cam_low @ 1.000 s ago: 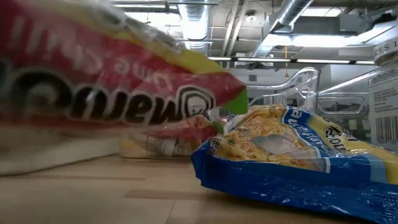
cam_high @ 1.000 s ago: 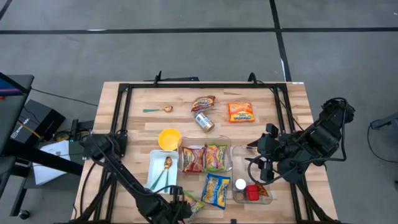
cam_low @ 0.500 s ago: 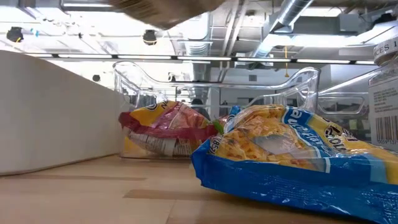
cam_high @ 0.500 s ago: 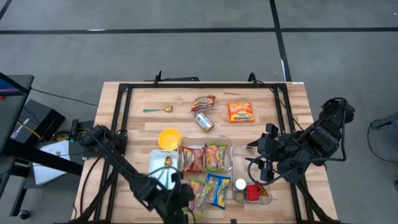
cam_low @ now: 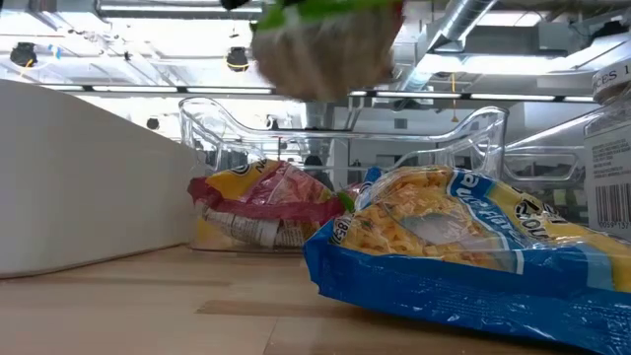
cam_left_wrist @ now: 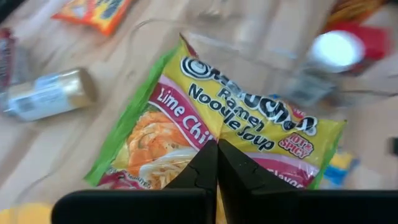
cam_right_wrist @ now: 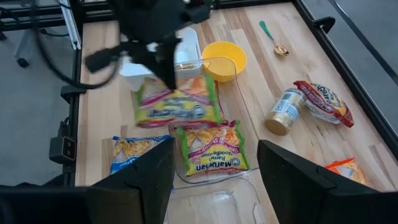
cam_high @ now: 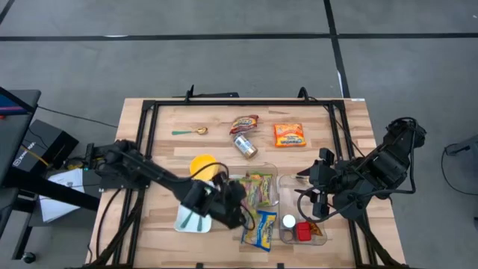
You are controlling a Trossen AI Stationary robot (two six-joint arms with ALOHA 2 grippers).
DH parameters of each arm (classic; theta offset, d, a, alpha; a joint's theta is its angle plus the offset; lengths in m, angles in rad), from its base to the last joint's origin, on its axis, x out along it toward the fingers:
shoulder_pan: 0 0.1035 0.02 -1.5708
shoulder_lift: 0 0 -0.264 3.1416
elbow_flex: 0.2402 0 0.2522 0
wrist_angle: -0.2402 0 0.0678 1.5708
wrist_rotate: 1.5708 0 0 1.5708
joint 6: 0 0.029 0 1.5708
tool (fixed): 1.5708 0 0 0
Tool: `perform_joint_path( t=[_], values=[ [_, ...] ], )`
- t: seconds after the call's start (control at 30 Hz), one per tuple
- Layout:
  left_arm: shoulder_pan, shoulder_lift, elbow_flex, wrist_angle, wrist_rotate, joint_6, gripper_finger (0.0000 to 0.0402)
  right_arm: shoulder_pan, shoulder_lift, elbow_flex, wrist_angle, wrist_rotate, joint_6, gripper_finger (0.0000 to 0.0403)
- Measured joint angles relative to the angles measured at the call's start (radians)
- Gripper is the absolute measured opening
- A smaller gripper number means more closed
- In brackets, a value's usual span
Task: Pick & Place Food Item
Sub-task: Put the green noodle pack into the left transparent bin
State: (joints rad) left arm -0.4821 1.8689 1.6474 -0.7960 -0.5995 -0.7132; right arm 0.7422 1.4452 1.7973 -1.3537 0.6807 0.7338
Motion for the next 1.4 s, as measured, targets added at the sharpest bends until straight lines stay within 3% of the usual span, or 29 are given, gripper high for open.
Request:
perform_joint_path(
  t=[0.33,0.57,0.9,1.4],
  values=[
    [0.063,0.001,-0.057,-0.077,0.015,-0.007,0.0000,0.000,0.000,0.000,0.000,0.000,0.019,0.0220],
    [0.057,0.002,-0.169,-0.054,0.020,-0.126,0.0000,0.000,0.000,0.000,0.001,0.000,0.027,0.0220],
    [0.059,0.002,-0.274,0.031,0.013,-0.160,0.0000,-0.005,0.000,0.000,0.004,0.000,0.035,0.0220],
    [0.054,-0.012,-0.317,0.123,0.042,-0.204,0.0004,-0.005,0.000,0.000,0.004,0.000,0.037,0.0220]
  ],
)
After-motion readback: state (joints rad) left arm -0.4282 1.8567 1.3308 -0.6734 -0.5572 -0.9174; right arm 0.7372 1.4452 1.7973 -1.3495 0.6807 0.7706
